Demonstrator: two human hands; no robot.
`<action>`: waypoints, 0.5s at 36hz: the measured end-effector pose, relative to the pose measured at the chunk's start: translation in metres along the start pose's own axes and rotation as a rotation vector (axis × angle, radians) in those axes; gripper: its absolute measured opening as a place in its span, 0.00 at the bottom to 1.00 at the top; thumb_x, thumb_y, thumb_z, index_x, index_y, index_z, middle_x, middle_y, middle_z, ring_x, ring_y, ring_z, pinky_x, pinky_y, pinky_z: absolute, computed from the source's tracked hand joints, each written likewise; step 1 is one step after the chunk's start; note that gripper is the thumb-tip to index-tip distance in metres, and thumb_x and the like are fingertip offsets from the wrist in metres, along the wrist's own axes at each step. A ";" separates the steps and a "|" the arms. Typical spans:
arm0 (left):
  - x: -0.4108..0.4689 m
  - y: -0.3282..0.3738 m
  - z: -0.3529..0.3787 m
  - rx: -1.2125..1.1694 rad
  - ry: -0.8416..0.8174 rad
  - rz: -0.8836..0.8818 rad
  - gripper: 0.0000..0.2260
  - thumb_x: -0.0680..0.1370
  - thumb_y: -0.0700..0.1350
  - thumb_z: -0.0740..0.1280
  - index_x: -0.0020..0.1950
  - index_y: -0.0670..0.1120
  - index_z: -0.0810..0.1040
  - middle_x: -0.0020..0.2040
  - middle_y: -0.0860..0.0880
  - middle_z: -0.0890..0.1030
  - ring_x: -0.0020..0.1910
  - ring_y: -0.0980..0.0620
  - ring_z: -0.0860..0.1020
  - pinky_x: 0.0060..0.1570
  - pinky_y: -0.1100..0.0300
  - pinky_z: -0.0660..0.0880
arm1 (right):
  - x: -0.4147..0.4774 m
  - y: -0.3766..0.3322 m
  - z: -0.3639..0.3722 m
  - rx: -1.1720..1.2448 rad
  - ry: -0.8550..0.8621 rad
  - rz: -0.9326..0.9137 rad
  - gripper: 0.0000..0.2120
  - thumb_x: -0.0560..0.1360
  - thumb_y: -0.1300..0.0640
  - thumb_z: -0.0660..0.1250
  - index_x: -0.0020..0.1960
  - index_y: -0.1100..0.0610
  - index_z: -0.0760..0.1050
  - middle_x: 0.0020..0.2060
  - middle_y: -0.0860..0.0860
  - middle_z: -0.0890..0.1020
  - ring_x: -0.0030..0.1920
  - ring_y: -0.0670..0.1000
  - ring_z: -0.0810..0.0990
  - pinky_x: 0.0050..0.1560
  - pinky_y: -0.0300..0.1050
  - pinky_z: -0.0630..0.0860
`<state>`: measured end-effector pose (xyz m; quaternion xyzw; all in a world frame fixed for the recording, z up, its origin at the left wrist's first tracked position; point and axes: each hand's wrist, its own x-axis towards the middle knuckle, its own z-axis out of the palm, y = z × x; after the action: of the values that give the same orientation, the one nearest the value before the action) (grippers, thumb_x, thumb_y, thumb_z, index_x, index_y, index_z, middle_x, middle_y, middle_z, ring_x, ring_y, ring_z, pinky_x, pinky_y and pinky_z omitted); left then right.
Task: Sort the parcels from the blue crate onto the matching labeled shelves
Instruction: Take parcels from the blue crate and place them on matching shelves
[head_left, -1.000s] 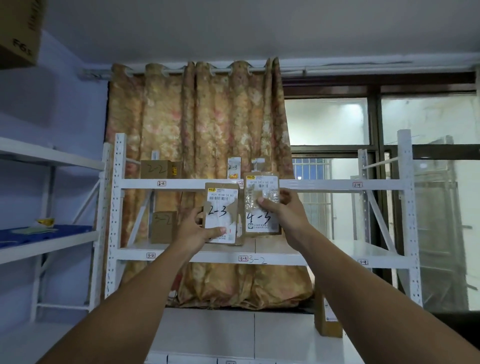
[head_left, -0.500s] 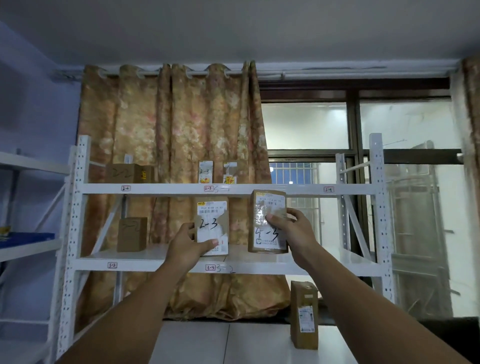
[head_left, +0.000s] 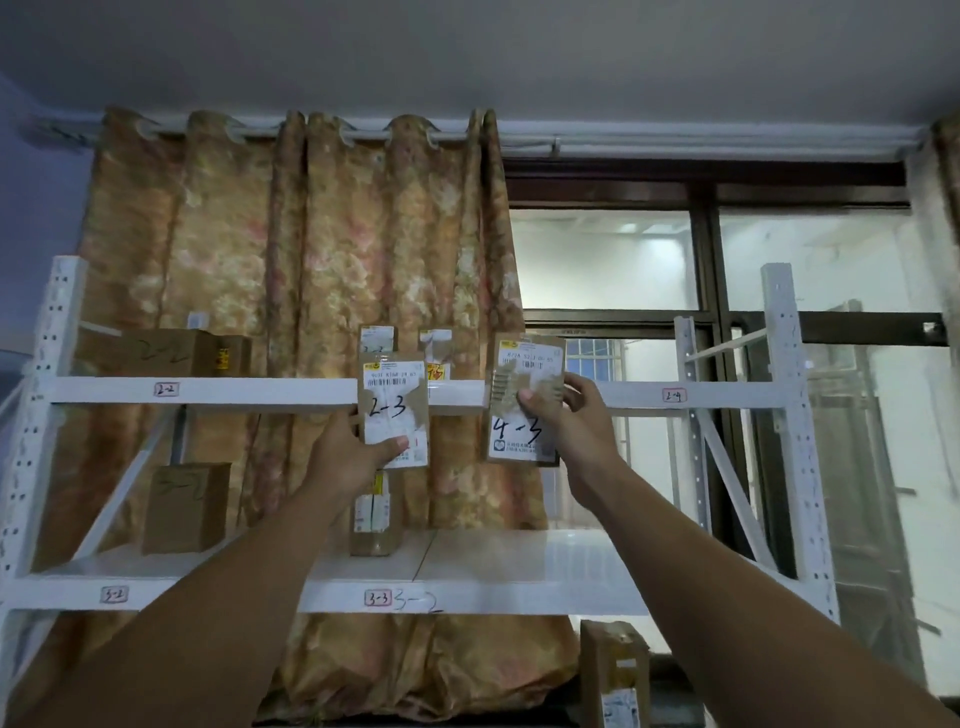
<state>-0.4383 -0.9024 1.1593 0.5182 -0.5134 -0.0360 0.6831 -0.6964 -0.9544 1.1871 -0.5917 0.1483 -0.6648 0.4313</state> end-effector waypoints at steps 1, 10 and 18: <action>0.016 -0.002 0.003 0.001 0.005 0.006 0.28 0.73 0.41 0.79 0.69 0.46 0.71 0.56 0.50 0.80 0.55 0.47 0.80 0.55 0.49 0.80 | 0.014 0.004 0.004 -0.003 0.001 -0.020 0.26 0.74 0.59 0.78 0.67 0.55 0.71 0.61 0.50 0.81 0.54 0.52 0.85 0.48 0.48 0.83; 0.168 -0.015 0.009 0.109 0.067 0.148 0.32 0.73 0.47 0.80 0.72 0.44 0.69 0.60 0.48 0.79 0.54 0.46 0.79 0.52 0.51 0.77 | 0.146 0.045 0.043 0.020 0.080 -0.179 0.27 0.70 0.53 0.81 0.64 0.52 0.72 0.62 0.49 0.80 0.61 0.53 0.82 0.63 0.60 0.80; 0.261 -0.033 0.034 0.198 0.091 0.143 0.32 0.70 0.53 0.81 0.68 0.46 0.69 0.61 0.45 0.81 0.57 0.42 0.80 0.59 0.42 0.79 | 0.220 0.058 0.051 0.042 0.060 -0.259 0.27 0.72 0.55 0.81 0.66 0.53 0.72 0.58 0.47 0.81 0.59 0.53 0.83 0.60 0.59 0.82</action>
<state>-0.3250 -1.0924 1.3062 0.5462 -0.5184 0.0870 0.6521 -0.6111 -1.1372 1.3041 -0.5764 0.0693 -0.7354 0.3494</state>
